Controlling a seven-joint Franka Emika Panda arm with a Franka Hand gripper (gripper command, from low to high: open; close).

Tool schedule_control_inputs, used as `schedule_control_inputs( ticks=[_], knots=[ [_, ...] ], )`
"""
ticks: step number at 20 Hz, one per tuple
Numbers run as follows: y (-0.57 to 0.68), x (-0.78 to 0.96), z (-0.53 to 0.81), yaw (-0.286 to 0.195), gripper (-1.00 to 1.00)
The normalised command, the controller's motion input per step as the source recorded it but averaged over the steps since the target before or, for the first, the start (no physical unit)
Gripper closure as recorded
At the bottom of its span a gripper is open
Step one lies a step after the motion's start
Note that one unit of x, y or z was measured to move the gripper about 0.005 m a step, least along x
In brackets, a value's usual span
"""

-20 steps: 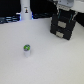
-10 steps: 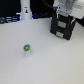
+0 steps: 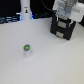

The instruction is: Open the kcup holder, insert the kcup into the holder, and close the kcup holder

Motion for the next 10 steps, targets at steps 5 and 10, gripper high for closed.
schedule_control_inputs(
  ticks=[5,10],
  knots=[
    [-0.03,0.12,0.0,-0.004,1.0],
    [-0.08,0.39,0.06,-0.016,1.0]
  ],
)
